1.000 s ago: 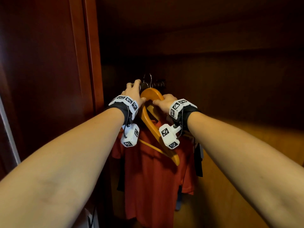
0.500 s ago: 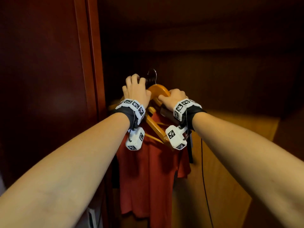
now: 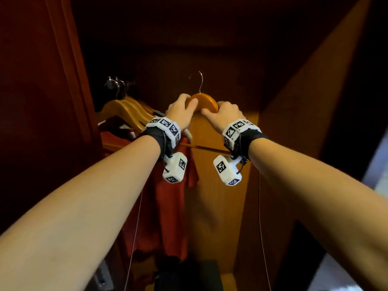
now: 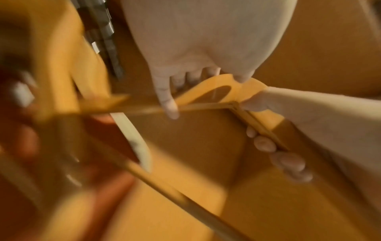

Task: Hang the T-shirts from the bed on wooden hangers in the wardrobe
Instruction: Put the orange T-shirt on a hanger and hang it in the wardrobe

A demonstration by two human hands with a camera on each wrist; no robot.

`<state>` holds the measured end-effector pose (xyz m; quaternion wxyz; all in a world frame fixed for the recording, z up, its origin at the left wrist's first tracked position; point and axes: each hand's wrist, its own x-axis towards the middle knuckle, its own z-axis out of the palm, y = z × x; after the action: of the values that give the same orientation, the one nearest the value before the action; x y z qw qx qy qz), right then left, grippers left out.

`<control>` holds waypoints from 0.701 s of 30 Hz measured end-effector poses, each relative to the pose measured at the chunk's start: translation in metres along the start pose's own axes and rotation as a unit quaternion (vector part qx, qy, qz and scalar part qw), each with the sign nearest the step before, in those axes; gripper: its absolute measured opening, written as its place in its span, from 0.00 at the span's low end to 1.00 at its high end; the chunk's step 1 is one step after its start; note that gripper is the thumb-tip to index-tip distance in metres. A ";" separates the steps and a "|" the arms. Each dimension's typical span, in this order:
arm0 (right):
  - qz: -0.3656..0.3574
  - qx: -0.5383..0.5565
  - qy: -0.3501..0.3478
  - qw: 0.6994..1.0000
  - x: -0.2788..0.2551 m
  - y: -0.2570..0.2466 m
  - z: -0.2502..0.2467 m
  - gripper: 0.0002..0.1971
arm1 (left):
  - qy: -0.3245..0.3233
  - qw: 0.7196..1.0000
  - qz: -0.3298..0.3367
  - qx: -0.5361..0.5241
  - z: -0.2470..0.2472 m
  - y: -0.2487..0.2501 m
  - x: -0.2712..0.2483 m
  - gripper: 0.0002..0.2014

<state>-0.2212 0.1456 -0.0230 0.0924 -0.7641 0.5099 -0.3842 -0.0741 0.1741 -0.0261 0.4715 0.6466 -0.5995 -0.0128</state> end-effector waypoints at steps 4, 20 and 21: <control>0.023 -0.027 0.029 0.999 -0.033 0.031 -0.043 0.26 | -0.047 0.994 0.008 -0.100 0.030 0.029 -0.019 0.24; 0.105 -0.009 0.062 0.993 -0.190 0.180 -0.180 0.24 | -0.182 0.904 -0.013 -0.387 0.149 0.167 -0.169 0.14; 0.111 -0.007 0.063 0.992 -0.201 0.192 -0.191 0.23 | -0.190 0.899 -0.017 -0.393 0.159 0.178 -0.180 0.14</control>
<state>-0.5242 0.2755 -0.0934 0.0965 -0.6776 0.5994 -0.4151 -0.3534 0.2507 -0.1021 0.5643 0.4039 -0.6129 -0.3780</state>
